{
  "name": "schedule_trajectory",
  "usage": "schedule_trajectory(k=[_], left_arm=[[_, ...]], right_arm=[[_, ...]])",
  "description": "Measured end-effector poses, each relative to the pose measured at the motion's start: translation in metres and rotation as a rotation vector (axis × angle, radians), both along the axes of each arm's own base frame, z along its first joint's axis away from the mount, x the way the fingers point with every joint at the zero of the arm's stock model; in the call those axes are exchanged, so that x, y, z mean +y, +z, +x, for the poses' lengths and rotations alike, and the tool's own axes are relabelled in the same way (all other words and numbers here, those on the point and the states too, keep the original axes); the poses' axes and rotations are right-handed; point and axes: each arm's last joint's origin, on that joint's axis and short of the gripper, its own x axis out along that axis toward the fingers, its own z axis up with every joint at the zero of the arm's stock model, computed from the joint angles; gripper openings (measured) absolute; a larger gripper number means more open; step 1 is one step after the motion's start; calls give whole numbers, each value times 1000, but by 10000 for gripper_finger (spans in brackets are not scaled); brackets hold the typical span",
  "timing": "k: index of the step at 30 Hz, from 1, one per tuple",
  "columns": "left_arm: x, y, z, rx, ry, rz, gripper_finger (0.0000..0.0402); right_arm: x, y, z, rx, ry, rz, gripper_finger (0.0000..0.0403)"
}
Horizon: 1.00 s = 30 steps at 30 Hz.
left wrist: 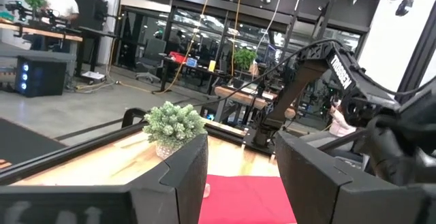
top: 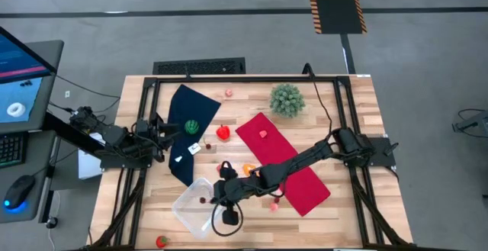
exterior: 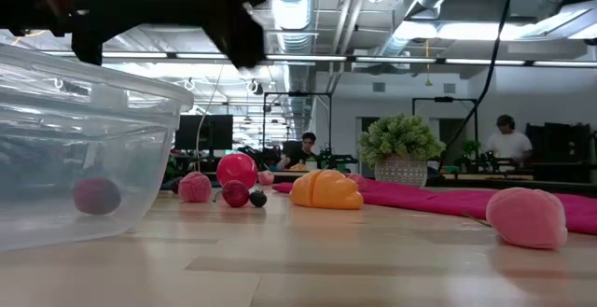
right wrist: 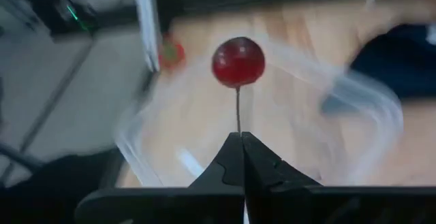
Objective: Pick and placing Produce into tupperware
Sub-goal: Put the cherry into the transparent bin, then put the peach into the transparent bin
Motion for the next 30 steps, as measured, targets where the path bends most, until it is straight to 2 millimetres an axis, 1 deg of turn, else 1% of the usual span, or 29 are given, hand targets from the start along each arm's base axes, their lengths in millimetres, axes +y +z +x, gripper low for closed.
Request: schedule_trajectory(k=[1,3,5,8,13,17,19,22,24,27,30], left_arm=[[0,0,0,0,0,0,162],[0,0,0,0,0,0,162],[0,0,0,0,0,0,162],[0,0,0,1,0,0,162],[0,0,0,0,0,-1,162],[0,0,0,0,0,-2,162],[0,0,0,-1,0,-4,162],[0,0,0,-1,-1,-5,162],[0,0,0,-1,0,-5,162],[0,0,0,-1,0,-5,162],[0,0,0,0,-1,-4,162]], right_arm=[[-1,-2,-1,14,-2,2,16],[-2,-3,5,-11,-4,44,32],[-4,-4,4,8,4,47,51],[-4,-12,6,18,15,50,70],[-8,-12,8,14,7,52,87],[-13,-10,10,9,-5,53,91],[-15,-2,8,2,-6,55,91],[-18,20,1,-1,-2,52,91],[-21,34,-9,32,6,27,92],[-22,54,-28,108,-1,-21,92],[-15,68,-49,197,5,-35,92]])
